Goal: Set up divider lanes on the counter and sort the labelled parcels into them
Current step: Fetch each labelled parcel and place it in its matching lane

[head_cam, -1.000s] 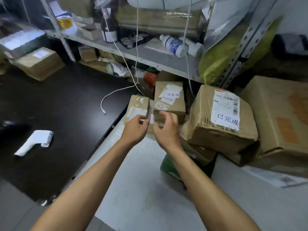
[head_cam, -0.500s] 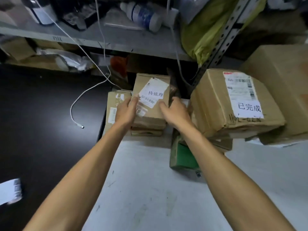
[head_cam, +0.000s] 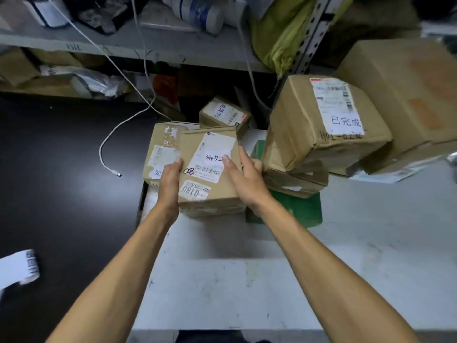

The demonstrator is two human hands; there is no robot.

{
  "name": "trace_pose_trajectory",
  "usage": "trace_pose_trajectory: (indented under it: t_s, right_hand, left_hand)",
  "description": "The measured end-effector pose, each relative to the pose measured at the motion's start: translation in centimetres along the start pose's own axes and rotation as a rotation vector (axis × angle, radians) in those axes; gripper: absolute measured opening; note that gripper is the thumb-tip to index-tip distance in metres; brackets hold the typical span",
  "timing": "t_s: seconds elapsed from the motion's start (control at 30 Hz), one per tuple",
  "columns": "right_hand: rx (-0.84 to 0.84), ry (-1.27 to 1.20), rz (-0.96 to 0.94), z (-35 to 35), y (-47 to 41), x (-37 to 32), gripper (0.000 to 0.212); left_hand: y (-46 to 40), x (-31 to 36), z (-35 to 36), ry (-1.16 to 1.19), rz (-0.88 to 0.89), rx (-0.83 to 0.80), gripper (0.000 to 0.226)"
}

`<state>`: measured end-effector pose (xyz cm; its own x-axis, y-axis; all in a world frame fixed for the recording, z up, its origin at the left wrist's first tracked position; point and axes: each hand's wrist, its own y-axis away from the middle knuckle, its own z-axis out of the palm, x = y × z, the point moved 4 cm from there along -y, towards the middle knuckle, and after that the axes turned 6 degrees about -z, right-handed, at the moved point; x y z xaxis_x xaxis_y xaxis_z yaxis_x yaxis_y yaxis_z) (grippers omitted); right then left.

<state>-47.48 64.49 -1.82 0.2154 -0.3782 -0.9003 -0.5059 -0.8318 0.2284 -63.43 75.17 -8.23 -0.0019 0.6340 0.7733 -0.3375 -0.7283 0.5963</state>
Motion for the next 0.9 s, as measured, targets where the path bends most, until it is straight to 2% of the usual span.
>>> trace_pose_trajectory:
  t_s: [0.17, 0.27, 0.4, 0.5, 0.6, 0.67, 0.73, 0.8, 0.9]
  right_hand:
    - [0.086, -0.197, -0.050, -1.0, 6.2, 1.0, 0.057]
    - [0.116, -0.256, -0.099, -2.2, 11.4, 2.1, 0.046]
    - [0.219, -0.393, -0.117, -4.8, 19.0, 4.8, 0.032]
    - [0.312, -0.495, -0.148, -7.4, 24.9, 7.2, 0.048]
    - [0.429, -0.551, -0.145, -10.7, 30.3, 9.6, 0.054]
    - [0.526, -0.555, -0.121, -13.2, 33.6, 12.0, 0.068]
    - [0.623, -0.548, -0.112, -15.8, 37.4, 13.5, 0.062]
    - [0.697, -0.563, -0.120, -18.3, 41.1, 14.8, 0.043]
    - [0.841, -0.586, -0.108, -22.0, 45.8, 17.0, 0.049]
  left_hand:
    - [4.4, -2.0, 0.7, 0.001, 0.106, -0.067, 0.079]
    - [9.1, -3.4, 1.6, -0.028, 0.149, -0.100, 0.079]
    - [16.4, -6.5, 4.2, -0.071, 0.165, -0.257, 0.073]
    - [21.5, -9.2, 6.5, -0.103, 0.163, -0.320, 0.075]
    - [25.5, -12.5, 9.4, -0.131, 0.101, -0.412, 0.092]
    - [28.0, -14.7, 12.0, -0.139, 0.064, -0.494, 0.088]
    - [30.3, -17.0, 14.8, -0.163, 0.012, -0.574, 0.084]
    - [32.6, -19.4, 17.7, -0.191, -0.045, -0.649, 0.086]
    - [35.9, -22.7, 21.8, -0.228, -0.145, -0.710, 0.094]
